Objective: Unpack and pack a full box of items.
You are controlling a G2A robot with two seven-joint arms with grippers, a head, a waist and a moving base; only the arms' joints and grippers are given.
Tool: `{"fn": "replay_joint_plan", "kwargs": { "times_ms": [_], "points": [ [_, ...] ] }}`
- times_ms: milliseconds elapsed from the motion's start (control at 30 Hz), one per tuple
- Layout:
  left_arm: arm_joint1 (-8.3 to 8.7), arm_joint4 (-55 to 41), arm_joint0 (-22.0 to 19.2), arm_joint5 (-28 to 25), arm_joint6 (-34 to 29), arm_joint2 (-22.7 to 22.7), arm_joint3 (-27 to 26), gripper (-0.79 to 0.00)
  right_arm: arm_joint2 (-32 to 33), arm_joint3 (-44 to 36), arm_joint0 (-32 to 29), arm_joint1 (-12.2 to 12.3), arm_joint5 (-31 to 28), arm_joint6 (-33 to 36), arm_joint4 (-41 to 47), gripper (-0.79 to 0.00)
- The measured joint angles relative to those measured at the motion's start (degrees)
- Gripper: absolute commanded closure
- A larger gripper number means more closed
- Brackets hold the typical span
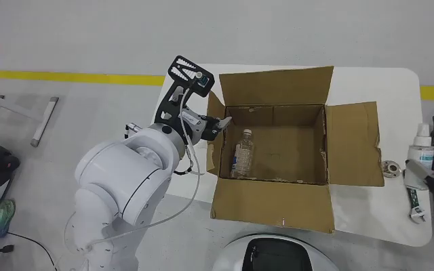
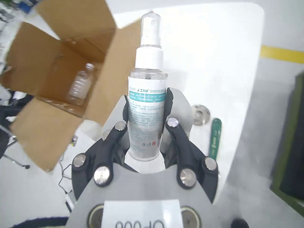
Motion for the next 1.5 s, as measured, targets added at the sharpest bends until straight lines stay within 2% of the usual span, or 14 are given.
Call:
{"fn": "replay_joint_plan", "kwargs": {
  "times_ms": [133, 300, 500, 733, 833, 933, 1200, 1267, 1300, 1367, 1433, 1467, 1500],
  "points": [
    [0.0, 0.0, 0.0, 0.0, 0.0, 0.0, 0.0, -0.785, -3.47, 0.0, 5.01, 1.6, -1.81, 5.46, 6.77, 0.0],
    [0.0, 0.0, 0.0, 0.0, 0.0, 0.0, 0.0, -0.785, -13.73, 0.0, 13.49, 3.41, 1.93, 9.59, 2.45, 0.0],
    [0.0, 0.0, 0.0, 0.0, 0.0, 0.0, 0.0, -0.785, -33.71, 0.0, 23.39, 4.27, 14.65, 10.47, -11.28, 0.0],
    [0.0, 0.0, 0.0, 0.0, 0.0, 0.0, 0.0, -0.785, -55.44, 1.44, 30.27, 3.88, 33.6, 9.85, -35.64, 0.0],
    [0.0, 0.0, 0.0, 0.0, 0.0, 0.0, 0.0, -0.785, -62.01, 5.86, 33.62, 3.27, 40.29, 8.79, -42.92, 0.0],
    [0.0, 0.0, 0.0, 0.0, 0.0, 0.0, 0.0, -0.785, -66.19, 10.76, 37.73, 2.44, 45.86, 8.63, -44.09, 0.0],
    [0.0, 0.0, 0.0, 0.0, 0.0, 0.0, 0.0, -0.785, -74.13, 21.15, 47.24, 0.49, 54.27, 10.54, -47.03, -0.012],
    [0.0, 0.0, 0.0, 0.0, 0.0, 0.0, 0.0, -0.785, -75.9, 23.44, 49.02, 0.04, 55.47, 10.98, -48.11, -0.234],
    [0.0, 0.0, 0.0, 0.0, 0.0, 0.0, 0.0, -0.785, -76.75, 24.53, 49.83, -0.19, 55.93, 11.24, -48.45, -0.302],
    [0.0, 0.0, 0.0, 0.0, 0.0, 0.0, 0.0, -0.785, -78.36, 27.19, 51.66, -0.72, 56.68, 11.72, -48.85, -0.382],
    [0.0, 0.0, 0.0, 0.0, 0.0, 0.0, 0.0, -0.785, -79.81, 29.59, 53.39, -1.22, 56.68, 12.1, -49.09, -0.696],
    [0.0, 0.0, 0.0, 0.0, 0.0, 0.0, 0.0, -0.785, -80.32, 30.39, 53.99, -1.42, 56.55, 12.37, -48.97, -0.767],
    [0.0, 0.0, 0.0, 0.0, 0.0, 0.0, 0.0, -0.785, -80.67, 31.05, 54.51, -1.6, 56.5, 12.57, -48.83, -0.776]
  ]
}}
